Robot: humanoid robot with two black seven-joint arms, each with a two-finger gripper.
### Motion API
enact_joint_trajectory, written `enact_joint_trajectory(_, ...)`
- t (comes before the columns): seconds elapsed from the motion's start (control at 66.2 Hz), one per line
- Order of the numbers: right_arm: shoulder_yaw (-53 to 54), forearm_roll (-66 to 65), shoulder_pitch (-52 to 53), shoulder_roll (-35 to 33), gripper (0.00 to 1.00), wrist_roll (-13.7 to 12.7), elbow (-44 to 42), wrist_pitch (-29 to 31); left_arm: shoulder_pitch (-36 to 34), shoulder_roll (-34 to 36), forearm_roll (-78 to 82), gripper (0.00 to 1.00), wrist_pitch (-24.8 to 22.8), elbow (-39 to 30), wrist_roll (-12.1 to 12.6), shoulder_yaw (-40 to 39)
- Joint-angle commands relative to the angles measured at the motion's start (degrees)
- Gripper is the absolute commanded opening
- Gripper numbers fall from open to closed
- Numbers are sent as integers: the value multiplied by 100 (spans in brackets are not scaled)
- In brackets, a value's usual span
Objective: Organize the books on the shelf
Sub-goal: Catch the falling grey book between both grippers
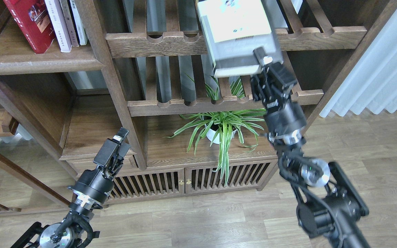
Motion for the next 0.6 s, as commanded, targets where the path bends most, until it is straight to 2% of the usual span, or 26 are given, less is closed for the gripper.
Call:
enact_joint_trajectory(0.0,-251,5,-331,0,5,-60,12,5,-7,14,-32,99,0,-69,-3,147)
enact_joint_trajectory(0.121,-480,5,-525,0,5,-60,12,5,-77,-4,-32,95,0,-69,-3,164)
enact_joint_trajectory(0.317,-823,-4,-903,0,5,-60,12,5,-174,66,-128,99,0,-60,-3,173)
enact_joint_trajectory(0.589,-1086,-4,-1026,0,5,-60,3,5,-68,102,-93,100,0,-183,-3,199)
